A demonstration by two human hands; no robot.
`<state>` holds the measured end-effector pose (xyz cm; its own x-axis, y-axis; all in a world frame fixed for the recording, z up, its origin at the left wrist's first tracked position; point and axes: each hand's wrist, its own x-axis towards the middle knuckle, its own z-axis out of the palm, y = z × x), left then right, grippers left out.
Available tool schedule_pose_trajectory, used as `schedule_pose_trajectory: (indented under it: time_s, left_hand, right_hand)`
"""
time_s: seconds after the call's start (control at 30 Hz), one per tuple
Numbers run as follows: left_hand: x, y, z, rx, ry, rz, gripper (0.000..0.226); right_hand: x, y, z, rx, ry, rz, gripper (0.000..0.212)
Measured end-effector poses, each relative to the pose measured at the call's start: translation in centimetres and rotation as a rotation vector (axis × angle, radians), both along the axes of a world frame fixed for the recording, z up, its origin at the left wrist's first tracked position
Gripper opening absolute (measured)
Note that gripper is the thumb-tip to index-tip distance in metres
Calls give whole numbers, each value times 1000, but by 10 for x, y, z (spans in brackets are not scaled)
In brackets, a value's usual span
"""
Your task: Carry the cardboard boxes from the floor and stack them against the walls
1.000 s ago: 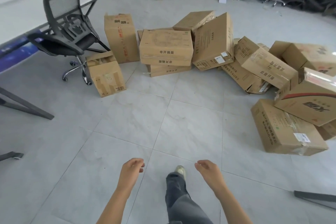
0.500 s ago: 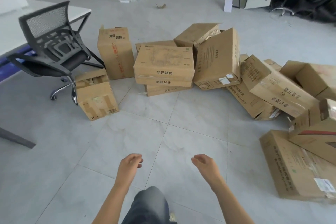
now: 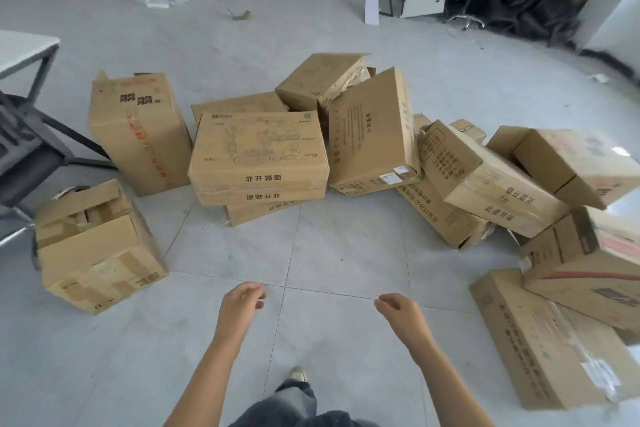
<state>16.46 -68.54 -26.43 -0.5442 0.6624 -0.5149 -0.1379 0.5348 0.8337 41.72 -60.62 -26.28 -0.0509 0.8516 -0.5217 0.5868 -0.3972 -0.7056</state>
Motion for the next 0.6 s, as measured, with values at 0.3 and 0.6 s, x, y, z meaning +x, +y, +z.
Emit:
schedule_pose_trajectory:
  time_s: [0.3, 0.6]
  left_hand:
    - [-6, 108, -9, -63, -48, -129, 16]
    - [14, 242, -19, -113, 10, -123, 19]
  right_hand:
    - [-5, 68, -19, -106, -20, -81, 30]
    - [9, 243, -27, -32, 6, -30, 33]
